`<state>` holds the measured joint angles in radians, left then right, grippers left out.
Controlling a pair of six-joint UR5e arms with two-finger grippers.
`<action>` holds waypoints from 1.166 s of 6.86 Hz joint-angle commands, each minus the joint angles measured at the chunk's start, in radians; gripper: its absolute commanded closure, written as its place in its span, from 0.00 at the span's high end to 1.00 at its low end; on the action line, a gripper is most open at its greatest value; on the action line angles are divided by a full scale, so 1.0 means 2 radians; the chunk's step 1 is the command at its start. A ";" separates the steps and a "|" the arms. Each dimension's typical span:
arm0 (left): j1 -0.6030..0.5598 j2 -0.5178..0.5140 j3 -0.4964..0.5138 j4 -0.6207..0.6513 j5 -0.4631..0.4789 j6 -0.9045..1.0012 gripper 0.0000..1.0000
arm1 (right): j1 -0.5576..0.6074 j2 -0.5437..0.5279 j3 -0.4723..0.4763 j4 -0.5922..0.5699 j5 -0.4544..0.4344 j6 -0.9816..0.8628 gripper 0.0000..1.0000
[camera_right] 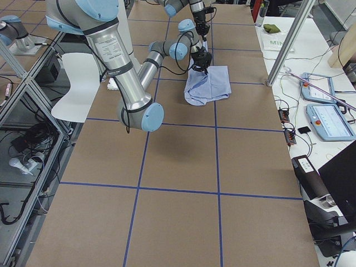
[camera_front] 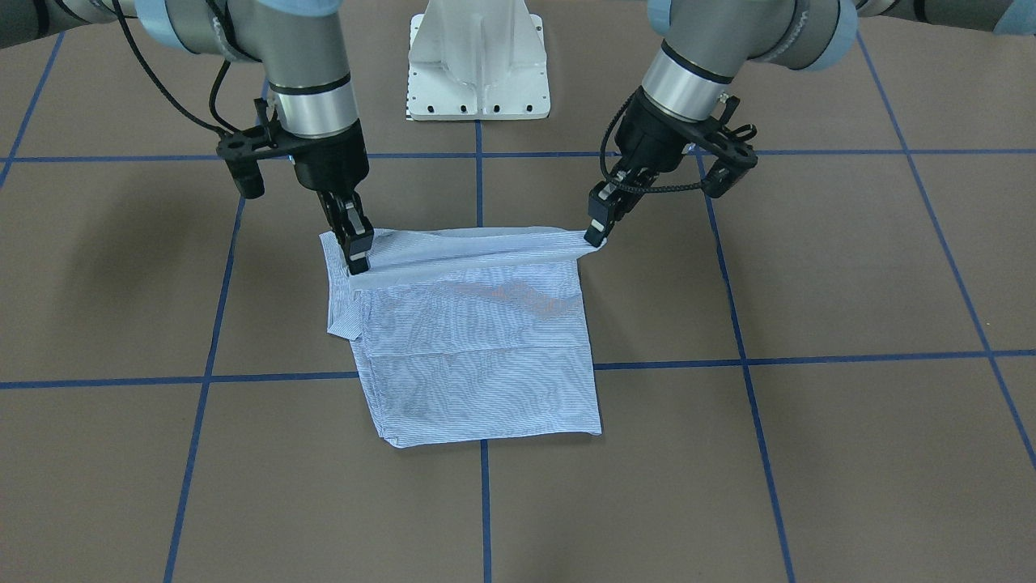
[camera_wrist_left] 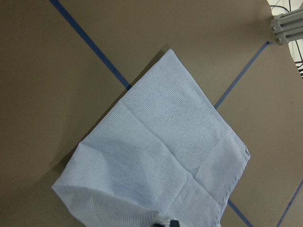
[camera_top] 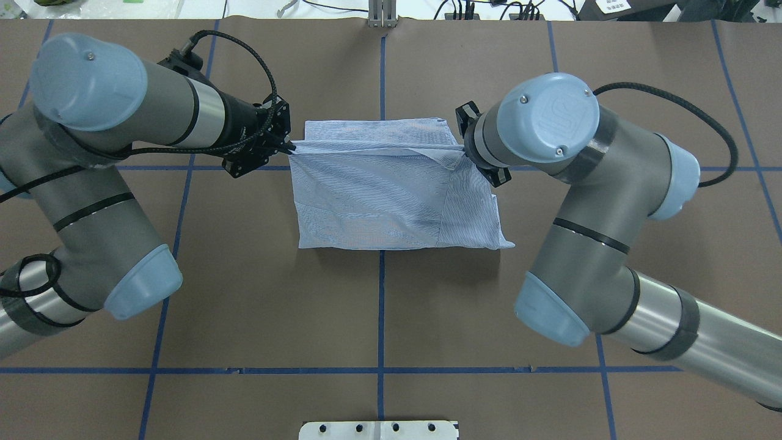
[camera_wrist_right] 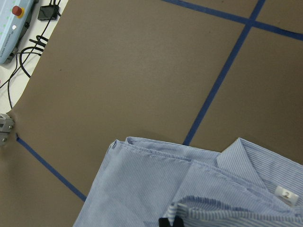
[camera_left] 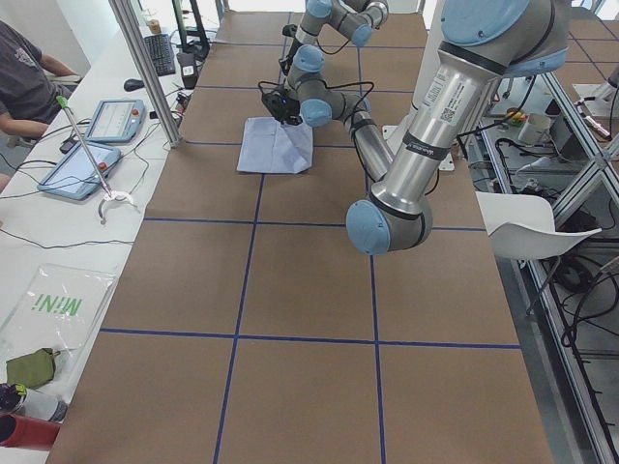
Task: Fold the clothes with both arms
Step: 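Lift the near edge with both grippers and fold it over toward the collar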
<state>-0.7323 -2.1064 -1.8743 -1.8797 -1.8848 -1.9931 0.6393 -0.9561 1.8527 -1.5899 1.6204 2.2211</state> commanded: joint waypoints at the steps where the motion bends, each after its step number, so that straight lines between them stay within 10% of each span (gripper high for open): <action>1: -0.010 -0.019 0.080 -0.059 0.001 0.009 0.00 | 0.022 0.048 -0.089 0.029 0.018 -0.018 0.00; 5: -0.023 -0.058 0.253 -0.176 0.004 0.044 0.04 | 0.032 0.090 -0.253 0.136 0.033 -0.077 0.00; 6: -0.023 -0.077 0.302 -0.203 0.018 0.064 0.65 | 0.044 0.104 -0.316 0.198 0.040 -0.095 0.23; 7: -0.027 -0.088 0.332 -0.219 0.040 0.081 0.74 | 0.057 0.137 -0.373 0.210 0.050 -0.129 0.99; 8: -0.040 -0.088 0.339 -0.231 0.040 0.109 0.86 | 0.064 0.142 -0.382 0.218 0.050 -0.196 1.00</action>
<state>-0.7908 -2.2717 -1.2383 -2.3061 -1.8203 -1.8318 0.7462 -0.7027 1.1536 -1.1898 1.7131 1.9564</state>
